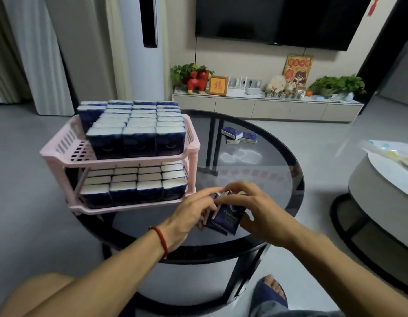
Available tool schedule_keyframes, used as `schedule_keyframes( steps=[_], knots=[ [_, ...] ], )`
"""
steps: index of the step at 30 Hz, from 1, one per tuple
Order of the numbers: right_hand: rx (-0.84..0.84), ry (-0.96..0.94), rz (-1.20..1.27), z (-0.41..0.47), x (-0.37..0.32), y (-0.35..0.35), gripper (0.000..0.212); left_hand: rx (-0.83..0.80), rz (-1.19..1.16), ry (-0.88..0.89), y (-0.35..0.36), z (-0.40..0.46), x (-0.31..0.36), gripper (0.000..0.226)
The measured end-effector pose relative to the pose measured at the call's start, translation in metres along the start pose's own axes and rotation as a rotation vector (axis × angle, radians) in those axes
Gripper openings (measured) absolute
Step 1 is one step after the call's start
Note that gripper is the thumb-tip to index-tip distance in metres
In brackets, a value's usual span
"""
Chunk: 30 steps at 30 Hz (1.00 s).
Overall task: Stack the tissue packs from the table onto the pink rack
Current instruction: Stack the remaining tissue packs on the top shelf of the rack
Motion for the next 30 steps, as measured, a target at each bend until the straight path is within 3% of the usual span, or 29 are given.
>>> schedule_keyframes(
  steps=[3, 6, 9, 14, 19, 25, 30],
  knots=[
    [0.006, -0.098, -0.056, 0.01, -0.008, 0.008, 0.064, -0.035, 0.186, 0.04, -0.005, -0.007, -0.002, 0.067],
    [0.046, -0.057, 0.116, 0.013, -0.009, 0.004, 0.077, 0.059, 0.358, 0.119, -0.016, -0.014, 0.001, 0.077],
    [0.038, -0.053, 0.272, 0.015, -0.009, 0.005, 0.07, 0.106, 0.464, 0.153, -0.03, -0.019, -0.006, 0.074],
    [-0.028, -0.016, 0.211, 0.024, -0.014, 0.027, 0.066, 0.072, 0.551, 0.105, -0.033, -0.029, -0.02, 0.058],
    [-0.007, -0.008, 0.255, 0.03, -0.013, 0.021, 0.063, 0.056, 0.611, 0.102, -0.036, -0.037, -0.01, 0.075],
    [0.062, -0.111, 0.366, 0.032, -0.036, 0.011, 0.059, 0.235, 0.754, 0.322, -0.041, -0.075, 0.019, 0.07],
    [0.056, -0.216, 0.472, 0.037, -0.069, 0.01, 0.057, 0.36, 0.837, 0.331, -0.068, -0.117, 0.044, 0.063]
  ],
)
Point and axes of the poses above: each hand's wrist, its own z-axis towards the middle knuckle, its own y-axis out of the palm, x = y × z, the point moved 3 cm from there along z, towards the middle knuckle, and after that the axes turned 8 degrees about -x, right-handed, at the moved point
